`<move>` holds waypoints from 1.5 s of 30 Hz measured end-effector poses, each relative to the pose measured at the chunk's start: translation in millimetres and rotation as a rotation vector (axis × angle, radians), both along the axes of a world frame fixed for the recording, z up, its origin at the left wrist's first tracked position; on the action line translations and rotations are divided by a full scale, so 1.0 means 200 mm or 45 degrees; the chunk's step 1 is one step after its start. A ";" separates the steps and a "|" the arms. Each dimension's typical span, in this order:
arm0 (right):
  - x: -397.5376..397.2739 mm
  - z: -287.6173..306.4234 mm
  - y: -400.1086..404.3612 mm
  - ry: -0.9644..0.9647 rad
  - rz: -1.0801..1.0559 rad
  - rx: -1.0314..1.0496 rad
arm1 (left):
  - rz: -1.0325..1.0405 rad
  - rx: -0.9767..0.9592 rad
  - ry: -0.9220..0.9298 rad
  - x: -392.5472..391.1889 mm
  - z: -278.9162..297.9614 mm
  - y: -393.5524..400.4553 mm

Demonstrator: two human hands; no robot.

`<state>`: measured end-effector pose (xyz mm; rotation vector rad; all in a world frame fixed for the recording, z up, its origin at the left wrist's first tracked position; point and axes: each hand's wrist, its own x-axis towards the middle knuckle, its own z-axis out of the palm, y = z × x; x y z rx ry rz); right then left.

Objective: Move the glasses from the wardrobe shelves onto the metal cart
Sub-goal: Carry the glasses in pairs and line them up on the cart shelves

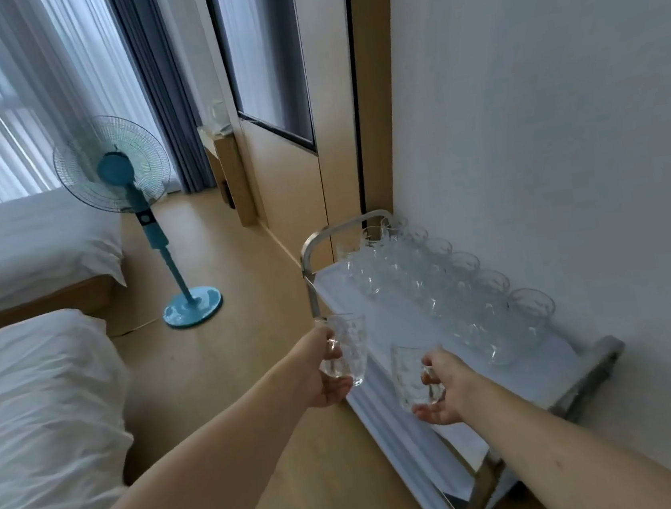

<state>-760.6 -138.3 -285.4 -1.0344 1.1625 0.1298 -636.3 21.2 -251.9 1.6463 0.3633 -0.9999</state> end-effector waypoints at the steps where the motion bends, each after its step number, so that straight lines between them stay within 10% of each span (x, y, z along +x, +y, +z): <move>1: 0.03 -0.02 -0.03 0.022 -0.006 -0.008 | -0.007 -0.021 0.005 0.03 -0.03 -0.04; 28: 0.64 -0.62 -0.29 0.003 -0.484 -0.130 | -0.409 -0.138 0.366 0.99 -0.76 -0.70; 45: 0.84 -0.79 -0.37 0.096 -0.351 -0.304 | -0.892 0.090 -0.251 1.03 -0.96 -0.92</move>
